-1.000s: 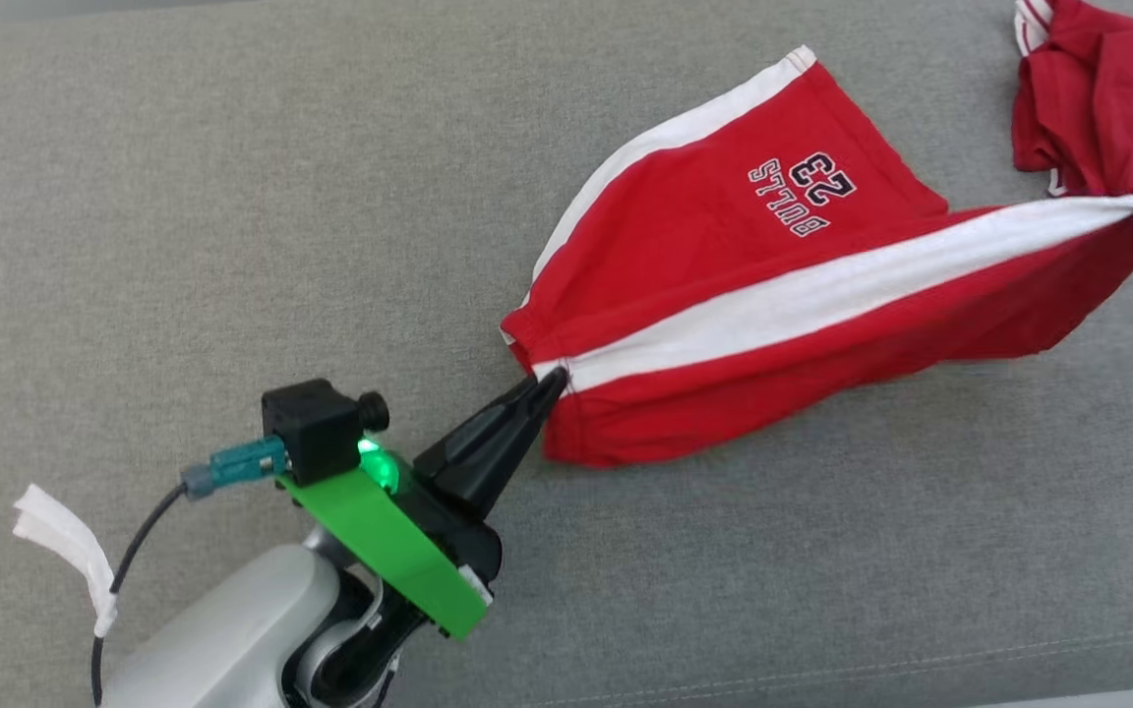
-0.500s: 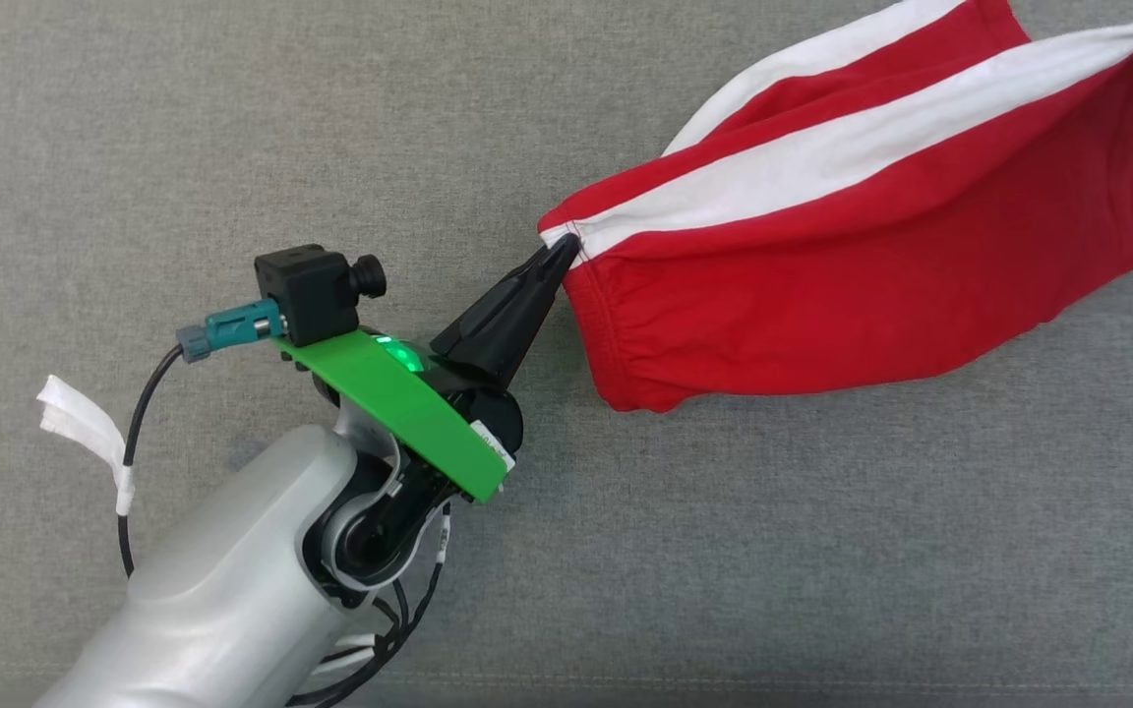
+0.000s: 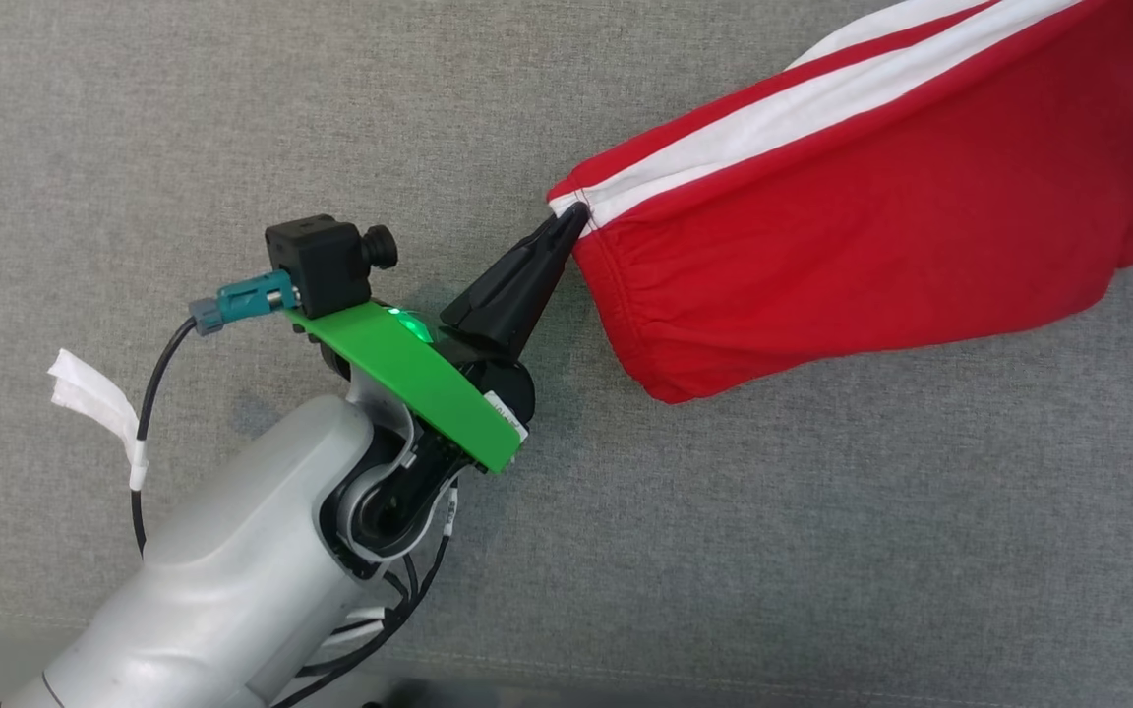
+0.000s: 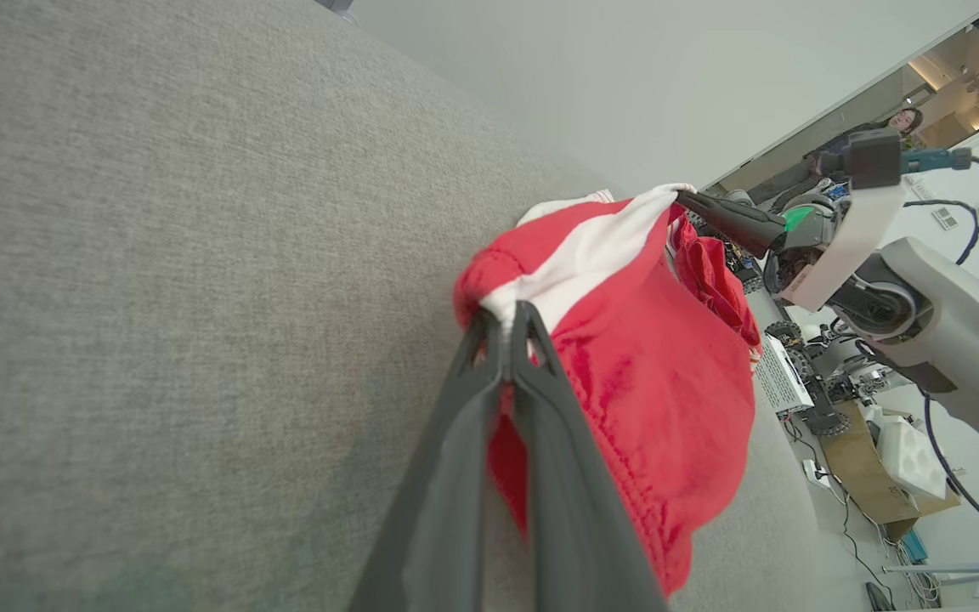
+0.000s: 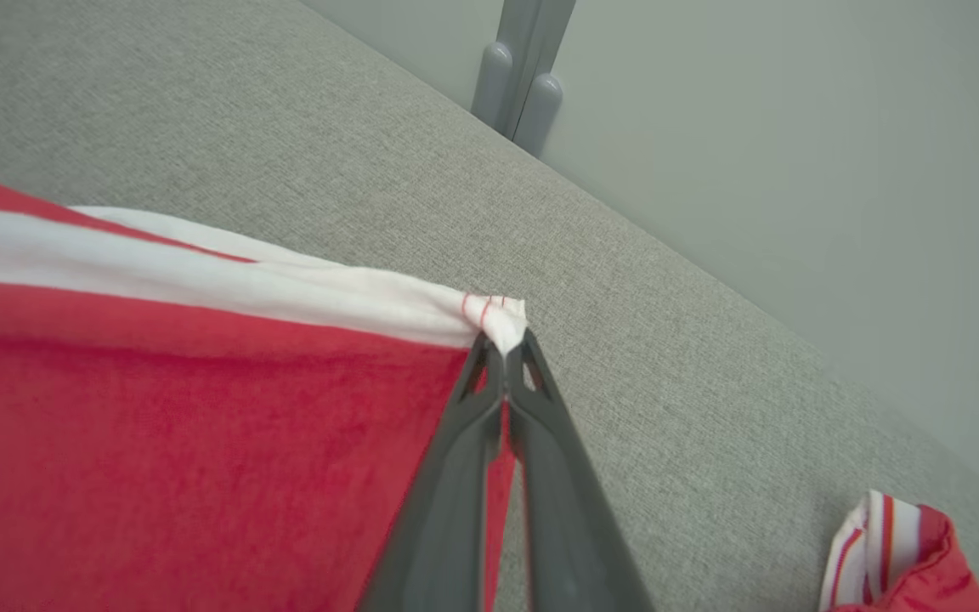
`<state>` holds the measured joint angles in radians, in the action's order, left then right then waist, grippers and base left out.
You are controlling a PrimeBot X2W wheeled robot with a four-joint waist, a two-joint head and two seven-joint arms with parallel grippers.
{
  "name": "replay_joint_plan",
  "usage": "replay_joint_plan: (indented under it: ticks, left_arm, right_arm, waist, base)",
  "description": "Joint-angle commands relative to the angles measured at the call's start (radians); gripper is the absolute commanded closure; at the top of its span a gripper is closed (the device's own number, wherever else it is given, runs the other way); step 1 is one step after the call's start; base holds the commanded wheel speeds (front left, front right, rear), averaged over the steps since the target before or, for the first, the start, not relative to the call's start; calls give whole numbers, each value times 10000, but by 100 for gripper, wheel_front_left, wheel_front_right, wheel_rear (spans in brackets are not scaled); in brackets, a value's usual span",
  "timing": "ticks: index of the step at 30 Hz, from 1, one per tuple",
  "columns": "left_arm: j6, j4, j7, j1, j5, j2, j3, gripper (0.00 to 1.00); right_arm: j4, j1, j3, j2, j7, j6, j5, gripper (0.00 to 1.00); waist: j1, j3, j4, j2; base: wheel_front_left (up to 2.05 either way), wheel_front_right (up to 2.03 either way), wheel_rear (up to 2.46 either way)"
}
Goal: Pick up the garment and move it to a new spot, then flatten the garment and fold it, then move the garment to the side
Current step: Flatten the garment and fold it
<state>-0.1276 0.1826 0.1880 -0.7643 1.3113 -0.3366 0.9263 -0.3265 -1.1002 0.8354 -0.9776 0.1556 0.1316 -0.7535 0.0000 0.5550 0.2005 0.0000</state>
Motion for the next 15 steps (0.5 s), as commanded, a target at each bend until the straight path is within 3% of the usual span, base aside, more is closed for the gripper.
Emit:
replay_joint_plan:
  ticks: [1,2,7,11,15]
  left_arm:
    - [-47,50,90,-140,105,-5,22,21]
    - [-48,93,168,-163,54,-16,45,0]
    - [-45,408,546,50,-508,-135,-12,0]
    - [622,498,770,656,-1792,-124,-678,0]
    - [1565,-165,769,2076,-3827,125,-2389,0]
  right_arm:
    - [-124,-218,147,68,-254,-21,-79,0]
    - [-272,-307,274,128,-495,-21,-84,0]
    - [-853,-268,581,424,-1970,-21,-162,0]
    - [-1443,337,481,868,-3432,-21,-176,0]
    - [-1869,1254,172,1656,-4086,-19,-246,0]
  waist:
    - [0,-29,-27,0]
    - [0,-74,-52,0]
    - [0,-482,-243,0]
    - [0,-1051,-552,0]
    - [0,-1718,-976,0]
  base:
    - [0,0,0]
    - [0,0,0]
    - [0,0,0]
    - [0,0,0]
    - [0,0,0]
